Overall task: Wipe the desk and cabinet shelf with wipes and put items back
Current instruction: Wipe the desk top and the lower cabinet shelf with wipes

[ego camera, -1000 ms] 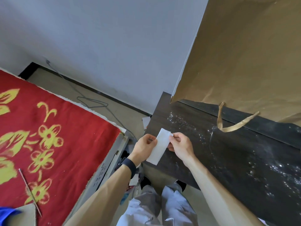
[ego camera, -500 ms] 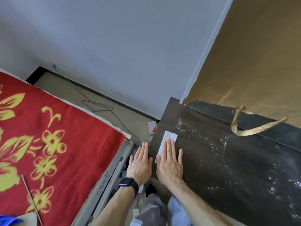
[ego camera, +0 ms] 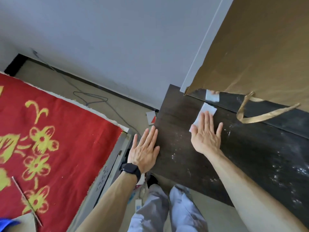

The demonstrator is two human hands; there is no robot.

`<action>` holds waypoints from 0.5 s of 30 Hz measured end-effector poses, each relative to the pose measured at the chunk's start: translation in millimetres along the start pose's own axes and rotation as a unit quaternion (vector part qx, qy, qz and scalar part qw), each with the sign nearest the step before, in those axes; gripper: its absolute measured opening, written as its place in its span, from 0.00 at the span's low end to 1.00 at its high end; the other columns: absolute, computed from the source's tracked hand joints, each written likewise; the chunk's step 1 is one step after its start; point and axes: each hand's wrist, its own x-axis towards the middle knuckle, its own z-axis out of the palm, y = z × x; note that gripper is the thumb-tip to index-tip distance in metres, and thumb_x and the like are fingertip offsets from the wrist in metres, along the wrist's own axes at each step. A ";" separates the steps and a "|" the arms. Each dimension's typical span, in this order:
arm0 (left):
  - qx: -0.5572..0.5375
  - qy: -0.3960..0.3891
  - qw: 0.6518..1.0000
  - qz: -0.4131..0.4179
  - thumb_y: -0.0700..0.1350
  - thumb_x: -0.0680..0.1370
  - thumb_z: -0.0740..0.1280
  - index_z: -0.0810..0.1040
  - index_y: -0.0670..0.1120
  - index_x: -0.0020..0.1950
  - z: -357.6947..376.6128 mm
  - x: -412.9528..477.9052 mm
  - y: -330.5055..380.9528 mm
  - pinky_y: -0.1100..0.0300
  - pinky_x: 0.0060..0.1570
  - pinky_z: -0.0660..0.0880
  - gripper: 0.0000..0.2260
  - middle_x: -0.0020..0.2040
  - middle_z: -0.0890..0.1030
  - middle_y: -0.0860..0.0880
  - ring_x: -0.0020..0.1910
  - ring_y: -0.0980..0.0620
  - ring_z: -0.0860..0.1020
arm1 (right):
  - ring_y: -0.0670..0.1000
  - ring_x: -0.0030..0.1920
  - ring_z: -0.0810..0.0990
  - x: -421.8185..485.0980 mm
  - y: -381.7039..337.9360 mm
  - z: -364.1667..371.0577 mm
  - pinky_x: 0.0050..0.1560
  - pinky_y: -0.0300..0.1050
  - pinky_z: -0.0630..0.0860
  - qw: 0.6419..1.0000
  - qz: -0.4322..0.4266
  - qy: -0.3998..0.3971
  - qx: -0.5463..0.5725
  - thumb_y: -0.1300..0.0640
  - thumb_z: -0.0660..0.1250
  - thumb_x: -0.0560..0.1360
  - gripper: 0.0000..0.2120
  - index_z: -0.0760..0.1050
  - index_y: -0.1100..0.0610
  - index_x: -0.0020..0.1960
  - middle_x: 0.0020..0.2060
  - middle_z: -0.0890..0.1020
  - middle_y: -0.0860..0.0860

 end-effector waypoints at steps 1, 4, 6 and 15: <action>-0.005 -0.004 1.000 -0.008 0.57 0.84 0.39 0.31 0.53 0.79 -0.2 2.8 2.9 0.44 0.78 0.37 0.27 0.78 0.30 0.57 0.78 0.53 0.33 | 0.49 0.78 0.36 -8.0 10.4 -1.4 0.76 0.63 0.38 1.000 0.006 0.003 -0.012 0.42 0.39 0.81 0.32 0.39 0.57 0.79 0.78 0.38 0.51; -0.002 -0.015 1.000 -0.026 0.59 0.84 0.39 0.28 0.54 0.77 2.1 5.1 7.2 0.44 0.78 0.36 0.27 0.75 0.26 0.58 0.78 0.52 0.31 | 0.52 0.79 0.41 -12.0 0.7 -4.4 0.76 0.60 0.38 0.999 -0.041 0.032 -0.008 0.44 0.46 0.81 0.32 0.46 0.62 0.79 0.79 0.45 0.55; 0.002 -0.022 0.999 -0.029 0.59 0.84 0.38 0.27 0.54 0.77 2.5 4.7 8.2 0.44 0.77 0.34 0.27 0.75 0.25 0.58 0.78 0.52 0.31 | 0.52 0.79 0.39 2.3 -33.9 -5.9 0.76 0.59 0.37 0.993 -0.114 0.023 -0.003 0.45 0.45 0.82 0.32 0.44 0.61 0.79 0.79 0.44 0.55; 0.043 -0.054 0.996 -0.050 0.59 0.84 0.37 0.24 0.54 0.75 -5.9 7.0 12.6 0.44 0.78 0.35 0.26 0.77 0.26 0.57 0.78 0.53 0.32 | 0.46 0.76 0.32 41.3 -59.0 -18.3 0.75 0.63 0.36 0.993 -0.112 -0.010 0.040 0.41 0.39 0.81 0.31 0.35 0.54 0.79 0.78 0.35 0.47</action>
